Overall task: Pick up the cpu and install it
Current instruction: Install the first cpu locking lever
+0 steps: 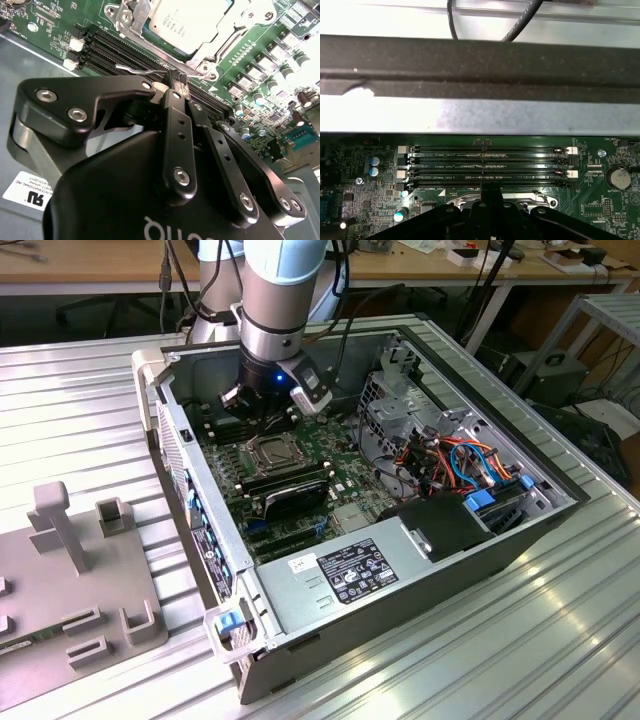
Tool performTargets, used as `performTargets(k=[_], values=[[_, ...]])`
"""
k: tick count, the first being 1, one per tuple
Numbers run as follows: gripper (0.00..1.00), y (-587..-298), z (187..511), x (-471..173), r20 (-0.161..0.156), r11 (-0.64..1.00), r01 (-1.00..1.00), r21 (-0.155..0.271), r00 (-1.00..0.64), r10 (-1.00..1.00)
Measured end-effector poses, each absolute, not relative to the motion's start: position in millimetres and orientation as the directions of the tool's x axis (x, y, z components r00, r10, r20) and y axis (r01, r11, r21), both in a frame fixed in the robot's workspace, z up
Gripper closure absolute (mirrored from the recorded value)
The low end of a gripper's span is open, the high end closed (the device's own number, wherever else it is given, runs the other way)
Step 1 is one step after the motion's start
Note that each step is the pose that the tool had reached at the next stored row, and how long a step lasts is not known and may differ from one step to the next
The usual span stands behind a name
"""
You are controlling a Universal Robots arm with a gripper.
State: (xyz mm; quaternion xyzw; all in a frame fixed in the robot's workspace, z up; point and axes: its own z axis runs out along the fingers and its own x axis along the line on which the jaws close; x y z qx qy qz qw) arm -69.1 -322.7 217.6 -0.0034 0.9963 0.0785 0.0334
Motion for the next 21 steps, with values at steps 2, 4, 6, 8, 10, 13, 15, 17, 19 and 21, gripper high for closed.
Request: performTargets(k=[2, 4, 6, 8, 10, 13, 15, 17, 19, 21], values=[[0.89, -322.7, 219.2, -69.1, -0.067, 0.988, -0.012, 0.156, -0.998, -0.002], [0.89, -322.7, 221.9, -69.1, -0.067, 0.988, -0.012, 0.156, -0.998, -0.002], [0.89, -322.7, 225.4, -69.1, -0.067, 0.988, -0.012, 0.156, -0.998, -0.002], [0.89, -322.7, 229.1, -69.2, -0.068, 0.988, -0.012, 0.156, -0.998, -0.002], [0.89, -322.7, 231.3, -69.6, -0.069, 0.988, -0.012, 0.156, -0.998, -0.001], [0.89, -322.6, 231.7, -70.7, -0.072, 0.988, -0.013, 0.156, -0.997, -0.001], [0.89, -322.3, 231.8, -70.8, -0.072, 0.988, -0.013, 0.156, -0.997, -0.002], [0.89, -321.2, 231.8, -70.8, -0.072, 0.988, -0.013, 0.156, -0.997, -0.002], [0.89, -320.8, 231.8, -70.7, -0.072, 0.988, -0.013, 0.156, -0.997, -0.002], [0.89, -320.4, 231.7, -70.5, -0.072, 0.988, -0.013, 0.156, -0.997, -0.001]])
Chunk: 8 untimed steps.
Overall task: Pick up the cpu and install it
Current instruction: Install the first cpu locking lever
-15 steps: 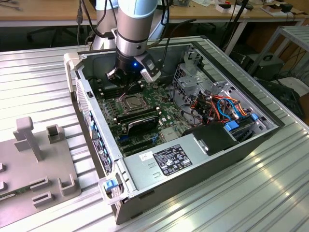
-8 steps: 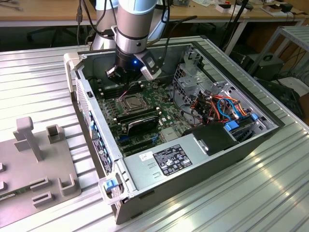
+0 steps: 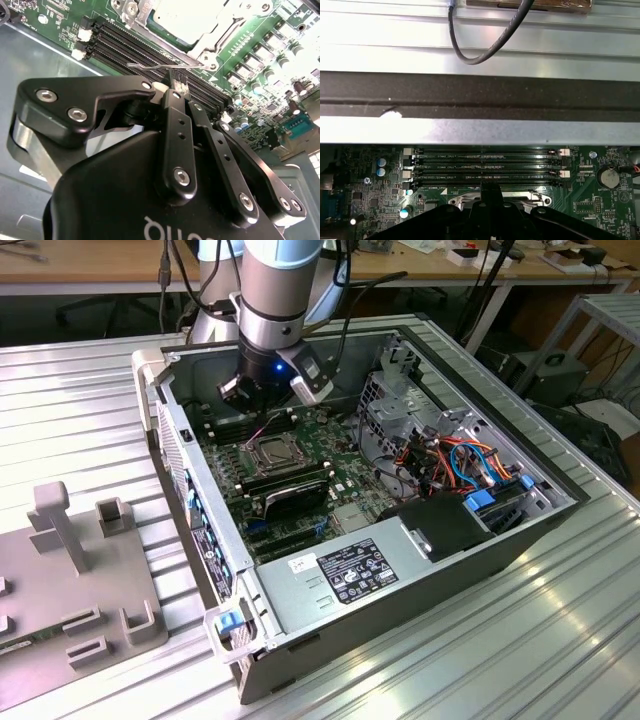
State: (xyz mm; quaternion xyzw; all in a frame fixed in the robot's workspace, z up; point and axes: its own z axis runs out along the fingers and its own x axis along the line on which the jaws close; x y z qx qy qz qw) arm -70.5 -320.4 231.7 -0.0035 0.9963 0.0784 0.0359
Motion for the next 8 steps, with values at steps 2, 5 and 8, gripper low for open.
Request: performTargets(k=[2, 5, 8], values=[[0.89, -320.0, 231.7, -69.8, -0.072, 0.988, -0.013, 0.156, -0.997, -0.002], [0.89, -319.9, 231.6, -68.9, -0.072, 0.988, -0.013, 0.156, -0.997, -0.002], [0.89, -319.3, 231.4, -68.0, -0.072, 0.988, -0.013, 0.157, -0.997, -0.001]])
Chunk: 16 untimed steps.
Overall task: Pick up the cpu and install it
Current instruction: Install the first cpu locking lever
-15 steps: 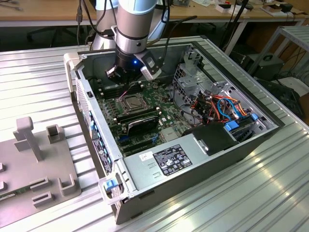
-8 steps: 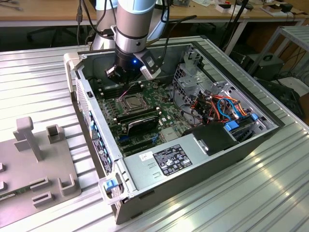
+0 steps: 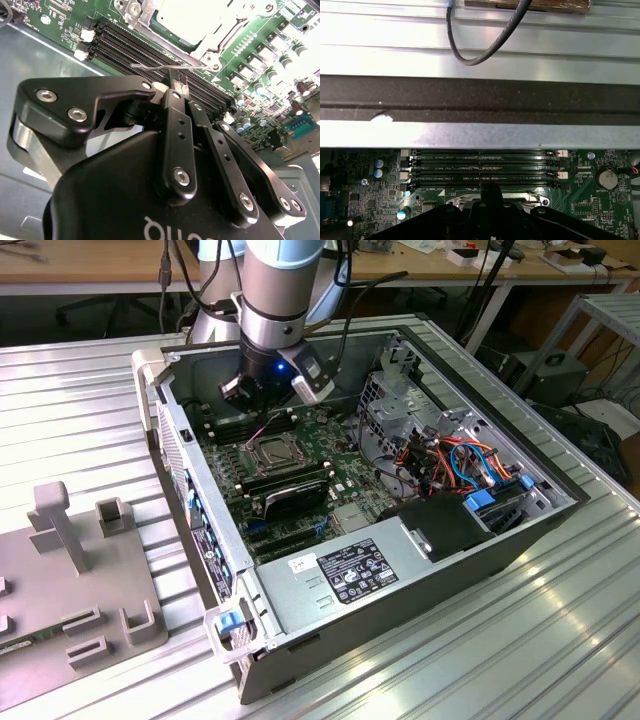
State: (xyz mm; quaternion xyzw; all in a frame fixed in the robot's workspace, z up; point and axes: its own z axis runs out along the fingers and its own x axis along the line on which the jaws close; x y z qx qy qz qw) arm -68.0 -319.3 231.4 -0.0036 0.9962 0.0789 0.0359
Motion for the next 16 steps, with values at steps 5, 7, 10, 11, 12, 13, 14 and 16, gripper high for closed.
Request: performTargets(k=[5, 7, 10, 11, 12, 13, 14, 16], values=[[0.89, -319.0, 230.5, -67.0, -0.072, 0.988, -0.013, 0.157, -0.997, -0.002], [0.89, -319.0, 230.2, -66.6, -0.072, 0.987, -0.013, 0.157, -0.997, -0.002], [0.89, -318.9, 230.1, -66.5, -0.072, 0.987, -0.013, 0.157, -0.997, -0.002], [0.89, -319.0, 230.2, -66.5, -0.072, 0.987, -0.013, 0.157, -0.997, -0.002], [0.89, -319.0, 230.1, -66.4, -0.072, 0.987, -0.013, 0.157, -0.997, -0.002], [0.89, -318.9, 229.7, -66.4, -0.072, 0.987, -0.013, 0.157, -0.997, -0.002], [0.89, -318.8, 229.1, -66.4, -0.072, 0.988, -0.013, 0.157, -0.997, -0.002], [0.89, -318.7, 228.1, -66.4, -0.072, 0.987, -0.013, 0.157, -0.997, -0.002]])
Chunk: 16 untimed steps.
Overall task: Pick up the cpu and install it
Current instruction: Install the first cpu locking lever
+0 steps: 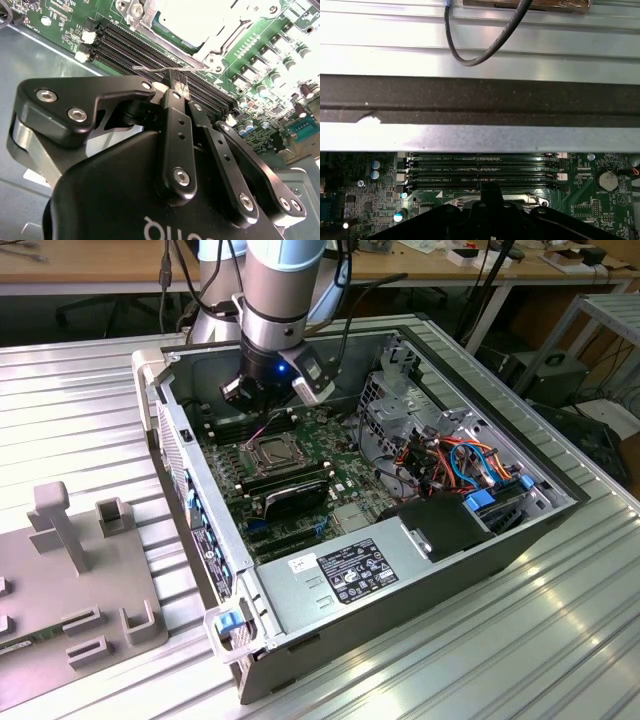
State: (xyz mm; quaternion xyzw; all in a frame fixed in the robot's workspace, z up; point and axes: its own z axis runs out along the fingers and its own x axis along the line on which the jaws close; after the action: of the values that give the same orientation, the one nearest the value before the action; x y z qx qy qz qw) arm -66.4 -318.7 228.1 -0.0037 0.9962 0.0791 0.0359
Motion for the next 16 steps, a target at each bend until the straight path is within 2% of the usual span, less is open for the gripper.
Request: performTargets(k=[16], values=[[0.89, -318.6, 220.3, -60.5, -0.072, 0.988, -0.013, 0.157, -0.997, -0.002]])
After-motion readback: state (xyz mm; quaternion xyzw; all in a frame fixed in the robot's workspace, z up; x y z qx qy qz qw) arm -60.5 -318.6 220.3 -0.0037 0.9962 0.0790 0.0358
